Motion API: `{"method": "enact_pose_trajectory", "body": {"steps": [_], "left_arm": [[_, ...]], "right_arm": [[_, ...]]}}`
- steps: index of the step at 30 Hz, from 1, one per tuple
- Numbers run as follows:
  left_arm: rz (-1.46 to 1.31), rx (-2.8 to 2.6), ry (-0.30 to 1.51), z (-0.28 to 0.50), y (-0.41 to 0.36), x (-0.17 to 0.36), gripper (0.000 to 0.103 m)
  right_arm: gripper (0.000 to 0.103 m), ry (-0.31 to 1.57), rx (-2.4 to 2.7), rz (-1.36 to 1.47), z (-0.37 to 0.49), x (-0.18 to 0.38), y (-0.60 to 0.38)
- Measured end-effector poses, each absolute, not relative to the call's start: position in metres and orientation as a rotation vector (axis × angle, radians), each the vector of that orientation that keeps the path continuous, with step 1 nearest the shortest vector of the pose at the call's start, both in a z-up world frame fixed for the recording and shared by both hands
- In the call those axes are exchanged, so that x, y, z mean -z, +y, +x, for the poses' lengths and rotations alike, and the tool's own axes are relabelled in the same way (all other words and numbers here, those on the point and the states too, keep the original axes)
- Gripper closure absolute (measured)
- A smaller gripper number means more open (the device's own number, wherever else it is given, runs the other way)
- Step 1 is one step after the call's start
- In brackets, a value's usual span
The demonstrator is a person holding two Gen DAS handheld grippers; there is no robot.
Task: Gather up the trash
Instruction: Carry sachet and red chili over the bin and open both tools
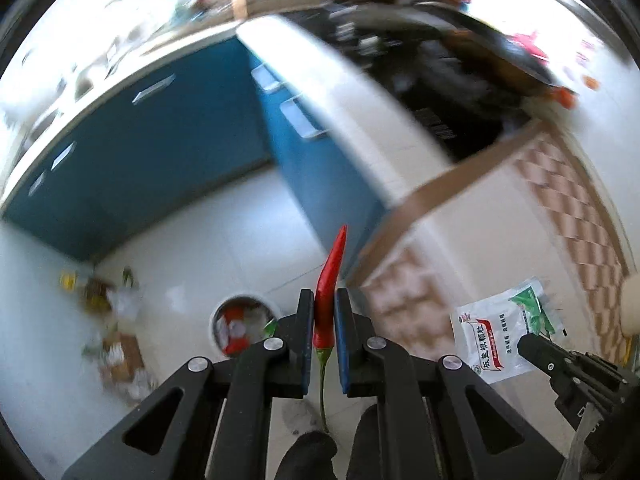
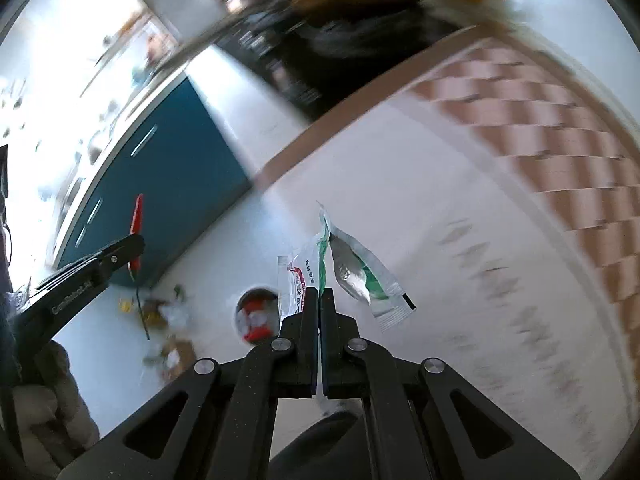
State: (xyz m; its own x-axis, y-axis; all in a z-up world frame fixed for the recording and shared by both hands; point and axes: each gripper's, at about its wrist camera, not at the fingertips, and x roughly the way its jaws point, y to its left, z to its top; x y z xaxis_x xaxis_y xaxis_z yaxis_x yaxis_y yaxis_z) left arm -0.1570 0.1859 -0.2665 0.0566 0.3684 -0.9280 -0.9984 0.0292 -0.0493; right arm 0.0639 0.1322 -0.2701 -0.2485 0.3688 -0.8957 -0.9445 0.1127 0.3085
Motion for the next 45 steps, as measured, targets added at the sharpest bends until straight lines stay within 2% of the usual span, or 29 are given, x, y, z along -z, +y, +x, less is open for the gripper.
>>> {"method": "enact_pose_trajectory", "body": {"steps": [7,15,24,28,30,31,33,34,35,36,37,38,40,43,44,45], "left_arm": [[-1.215,-1.368,0.908,-0.28,0.194,0.379,0.096],[-1.534,-1.322,0.862,-0.375,0.209,0.556,0.095],[-1.712,-1.192,0.877,-0.405,0.222,0.753,0.095],[-1.761,-1.157,0.923,-0.412,0.226,0.81,0.095],[-1.775,-1.158,0.922,-0.417,0.224,0.822,0.093],[-1.768,-1.167,0.924,-0.419,0.223,0.824,0.087],[-1.742,-1.19,0.929,-0.421,0.221,0.824,0.055],[-1.735,-1.203,0.93,-0.422,0.22,0.822,0.022],[-1.717,-1.224,0.932,-0.423,0.218,0.818,0.006],[-1.701,-1.237,0.94,-0.424,0.215,0.814,0.005],[-1.695,-1.246,0.952,-0.425,0.214,0.808,0.005],[-1.687,-1.256,0.957,-0.425,0.212,0.801,0.005],[-1.659,-1.282,0.967,-0.427,0.208,0.787,0.005],[-1.584,-1.346,0.995,-0.424,0.197,0.754,0.005],[-1.553,-1.368,1.003,-0.422,0.193,0.738,0.005],[-1.525,-1.384,1.006,-0.42,0.189,0.724,0.005]], "right_arm": [[0.103,1.247,-1.49,-0.786,-0.066,0.349,0.158],[0.103,1.386,-1.492,-0.949,-0.161,0.515,0.201],[0.103,1.513,-1.474,-1.109,-0.222,0.741,0.235],[0.102,1.563,-1.491,-1.133,-0.238,0.815,0.247],[0.102,1.594,-1.478,-1.141,-0.236,0.847,0.251],[0.102,1.615,-1.472,-1.142,-0.237,0.863,0.252],[0.101,1.621,-1.466,-1.162,-0.24,0.881,0.254],[0.101,1.617,-1.46,-1.179,-0.242,0.887,0.254],[0.099,1.619,-1.459,-1.193,-0.244,0.892,0.254],[0.096,1.618,-1.456,-1.207,-0.245,0.895,0.253],[0.083,1.612,-1.449,-1.221,-0.245,0.895,0.253],[0.065,1.61,-1.448,-1.221,-0.246,0.895,0.253],[0.048,1.591,-1.451,-1.221,-0.249,0.884,0.25],[0.035,1.545,-1.461,-1.226,-0.249,0.856,0.246],[0.024,1.515,-1.465,-1.229,-0.251,0.845,0.244],[0.017,1.463,-1.476,-1.235,-0.251,0.827,0.241]]}}
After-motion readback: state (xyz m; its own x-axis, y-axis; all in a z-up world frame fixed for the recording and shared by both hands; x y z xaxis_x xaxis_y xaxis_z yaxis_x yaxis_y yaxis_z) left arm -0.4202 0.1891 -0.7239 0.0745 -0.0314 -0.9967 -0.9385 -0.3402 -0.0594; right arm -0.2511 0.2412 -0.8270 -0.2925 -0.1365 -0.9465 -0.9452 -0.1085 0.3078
